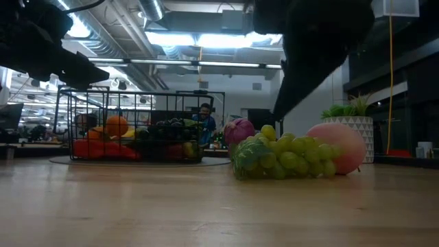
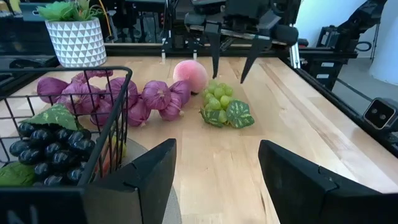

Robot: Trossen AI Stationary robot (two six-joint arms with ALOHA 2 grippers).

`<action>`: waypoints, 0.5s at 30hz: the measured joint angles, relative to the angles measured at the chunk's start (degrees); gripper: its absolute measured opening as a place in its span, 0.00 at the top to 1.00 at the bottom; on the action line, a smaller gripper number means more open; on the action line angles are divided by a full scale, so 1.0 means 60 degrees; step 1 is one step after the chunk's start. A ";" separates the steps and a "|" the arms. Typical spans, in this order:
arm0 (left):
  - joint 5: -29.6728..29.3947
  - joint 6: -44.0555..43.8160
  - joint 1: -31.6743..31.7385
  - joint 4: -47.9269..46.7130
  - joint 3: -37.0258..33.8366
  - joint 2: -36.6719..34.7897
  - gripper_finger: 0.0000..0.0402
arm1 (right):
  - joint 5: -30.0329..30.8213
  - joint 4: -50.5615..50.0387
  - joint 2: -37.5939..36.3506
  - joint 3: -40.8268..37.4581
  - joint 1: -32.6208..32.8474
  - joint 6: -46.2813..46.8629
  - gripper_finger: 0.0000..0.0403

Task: Build produce basket
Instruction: Put the green grapes into the wire basket

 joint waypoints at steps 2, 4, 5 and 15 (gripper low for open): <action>-0.0004 0.0000 0.0000 -0.0011 -0.0001 -0.0004 0.44 | -0.0016 0.0038 0.0169 0.0000 0.0000 -0.0001 0.45; -0.0004 0.0000 0.0000 -0.0019 0.0000 0.0000 0.44 | -0.0039 0.0049 0.0345 0.0000 0.0000 -0.0010 0.45; -0.0007 0.0000 0.0000 -0.0016 -0.0001 -0.0002 0.44 | -0.0085 0.0027 0.0423 0.0000 0.0000 -0.0021 0.45; -0.0005 0.0002 0.0000 -0.0019 0.0000 -0.0002 0.44 | -0.0556 0.0097 0.1271 0.0027 -0.0004 0.0453 0.45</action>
